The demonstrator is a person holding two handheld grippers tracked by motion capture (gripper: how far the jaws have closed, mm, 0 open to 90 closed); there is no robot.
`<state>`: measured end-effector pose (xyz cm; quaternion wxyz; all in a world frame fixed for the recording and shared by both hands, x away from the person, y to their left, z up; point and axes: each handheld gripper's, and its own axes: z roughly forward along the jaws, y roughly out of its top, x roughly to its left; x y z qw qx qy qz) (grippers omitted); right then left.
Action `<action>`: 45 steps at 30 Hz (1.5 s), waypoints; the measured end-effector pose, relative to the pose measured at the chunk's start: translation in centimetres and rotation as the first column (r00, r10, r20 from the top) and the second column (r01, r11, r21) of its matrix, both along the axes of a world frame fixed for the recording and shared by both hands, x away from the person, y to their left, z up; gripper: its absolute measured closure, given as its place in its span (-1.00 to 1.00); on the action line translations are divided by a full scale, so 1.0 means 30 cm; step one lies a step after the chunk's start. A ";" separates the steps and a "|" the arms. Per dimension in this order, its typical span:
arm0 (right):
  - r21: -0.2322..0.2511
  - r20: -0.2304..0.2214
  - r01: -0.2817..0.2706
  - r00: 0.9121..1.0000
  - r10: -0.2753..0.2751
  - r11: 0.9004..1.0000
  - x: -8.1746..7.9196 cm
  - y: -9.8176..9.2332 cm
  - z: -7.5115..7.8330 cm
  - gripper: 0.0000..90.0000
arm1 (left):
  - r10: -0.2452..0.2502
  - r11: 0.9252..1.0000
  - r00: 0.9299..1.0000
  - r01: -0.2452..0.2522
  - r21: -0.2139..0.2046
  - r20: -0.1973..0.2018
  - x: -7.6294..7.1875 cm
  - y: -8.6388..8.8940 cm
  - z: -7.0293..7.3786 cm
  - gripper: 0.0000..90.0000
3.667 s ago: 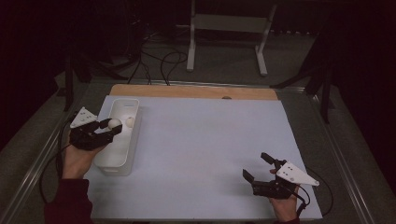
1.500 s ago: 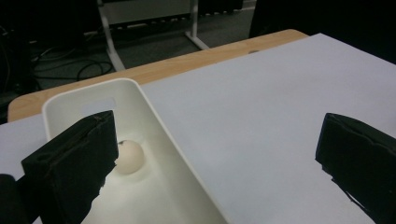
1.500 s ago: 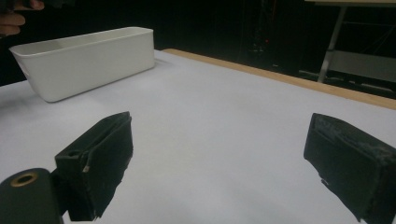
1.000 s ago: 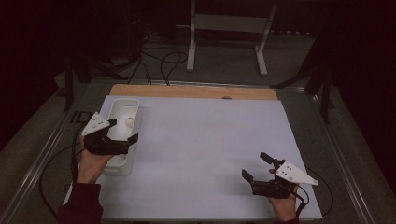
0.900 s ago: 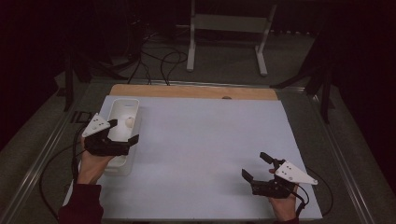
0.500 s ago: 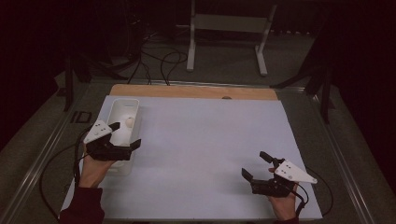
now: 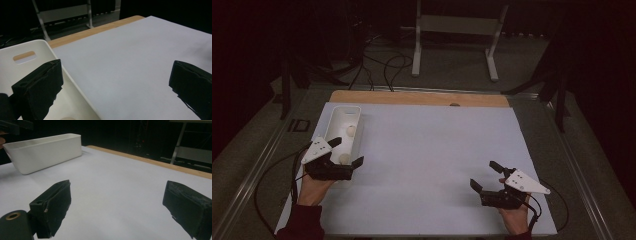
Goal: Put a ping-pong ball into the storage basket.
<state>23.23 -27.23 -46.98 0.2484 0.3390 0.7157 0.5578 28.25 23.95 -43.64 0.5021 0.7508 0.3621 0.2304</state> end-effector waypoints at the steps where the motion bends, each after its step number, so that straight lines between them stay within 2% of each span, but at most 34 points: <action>1: -0.001 0.001 -0.001 1.000 0.001 1.000 0.002 0.000 0.000 -0.84 | 0.000 1.000 1.000 0.000 -0.002 0.000 -0.003 0.000 -0.003 -1.00; 15: 0.001 -0.003 -0.008 1.000 0.008 1.000 0.024 0.005 0.000 -0.84 | -0.021 1.000 0.999 0.021 0.014 0.043 -0.050 0.002 -0.040 -1.00; 20: 0.002 -0.006 -0.006 1.000 0.006 1.000 0.032 0.000 0.001 -0.84 | -0.031 1.000 0.998 0.030 0.005 0.061 -0.067 0.005 -0.057 -1.00; 30: 0.003 -0.004 -0.008 1.000 0.008 1.000 0.035 0.000 0.002 -0.84 | -0.018 1.000 0.997 0.019 -0.012 0.072 -0.086 0.014 -0.069 -1.00; 45: -0.006 -0.011 -0.013 1.000 0.013 1.000 0.021 0.007 -0.010 -0.84 | -0.004 1.000 0.998 0.004 0.000 0.064 -0.073 0.016 -0.080 -1.00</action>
